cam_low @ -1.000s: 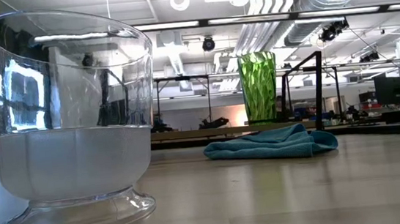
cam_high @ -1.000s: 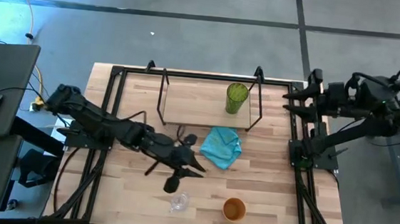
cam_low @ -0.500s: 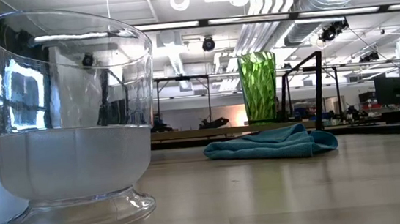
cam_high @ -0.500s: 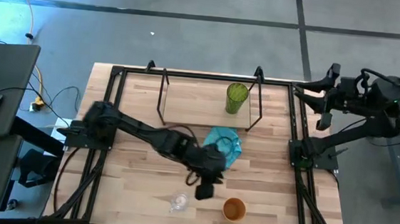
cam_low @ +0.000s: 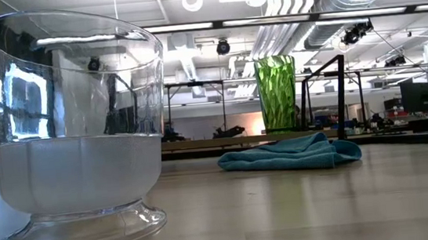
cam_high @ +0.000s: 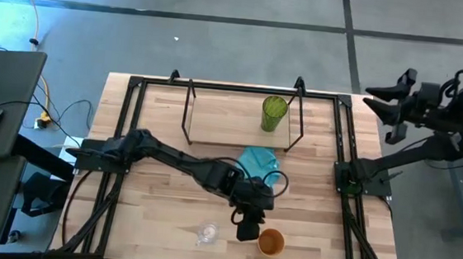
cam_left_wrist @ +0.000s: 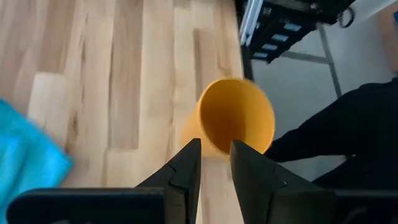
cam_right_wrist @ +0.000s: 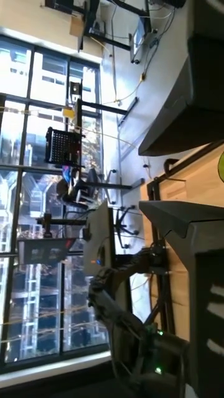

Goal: Stack small to large cups/mugs on shelf
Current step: Put the yellow cup on the shelf

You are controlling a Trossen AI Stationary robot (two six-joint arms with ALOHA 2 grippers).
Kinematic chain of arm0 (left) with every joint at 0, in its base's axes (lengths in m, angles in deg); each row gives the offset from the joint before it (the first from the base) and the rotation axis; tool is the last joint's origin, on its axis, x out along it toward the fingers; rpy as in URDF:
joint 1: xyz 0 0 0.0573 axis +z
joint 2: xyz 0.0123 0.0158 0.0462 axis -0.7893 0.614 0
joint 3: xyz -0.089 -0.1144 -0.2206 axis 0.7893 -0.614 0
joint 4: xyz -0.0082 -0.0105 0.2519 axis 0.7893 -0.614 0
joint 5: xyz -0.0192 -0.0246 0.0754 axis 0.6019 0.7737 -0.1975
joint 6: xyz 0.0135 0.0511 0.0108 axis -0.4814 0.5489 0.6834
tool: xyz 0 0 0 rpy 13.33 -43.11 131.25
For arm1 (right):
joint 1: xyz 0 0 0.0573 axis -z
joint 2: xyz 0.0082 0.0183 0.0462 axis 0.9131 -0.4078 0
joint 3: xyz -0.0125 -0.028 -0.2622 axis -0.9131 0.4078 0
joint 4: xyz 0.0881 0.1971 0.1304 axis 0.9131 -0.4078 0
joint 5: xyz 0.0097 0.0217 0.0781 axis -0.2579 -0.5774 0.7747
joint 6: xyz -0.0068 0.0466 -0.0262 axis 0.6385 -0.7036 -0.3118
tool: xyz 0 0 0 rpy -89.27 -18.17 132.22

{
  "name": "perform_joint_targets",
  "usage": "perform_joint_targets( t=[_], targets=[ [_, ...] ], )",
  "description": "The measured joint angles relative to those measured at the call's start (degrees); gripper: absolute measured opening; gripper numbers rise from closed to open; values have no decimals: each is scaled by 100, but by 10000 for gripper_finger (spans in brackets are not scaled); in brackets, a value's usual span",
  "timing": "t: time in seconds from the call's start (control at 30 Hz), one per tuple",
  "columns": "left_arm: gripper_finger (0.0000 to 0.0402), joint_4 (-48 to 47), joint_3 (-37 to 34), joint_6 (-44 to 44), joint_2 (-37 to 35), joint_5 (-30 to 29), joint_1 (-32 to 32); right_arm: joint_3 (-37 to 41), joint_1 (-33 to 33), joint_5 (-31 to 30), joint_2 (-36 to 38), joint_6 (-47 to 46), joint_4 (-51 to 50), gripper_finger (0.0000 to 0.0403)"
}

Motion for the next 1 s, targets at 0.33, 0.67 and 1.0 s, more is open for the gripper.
perform_joint_targets(
  t=[0.33,0.67,1.0],
  targets=[
    [76,-99,-12,-160,120,-38,-20,0,-1,9,93,-167,-42,119],
    [76,293,-14,-119,443,174,-18,0,-2,46,26,-258,-86,119],
    [76,760,-17,-145,718,399,-63,2,-1,57,22,-321,-288,119]
  ],
)
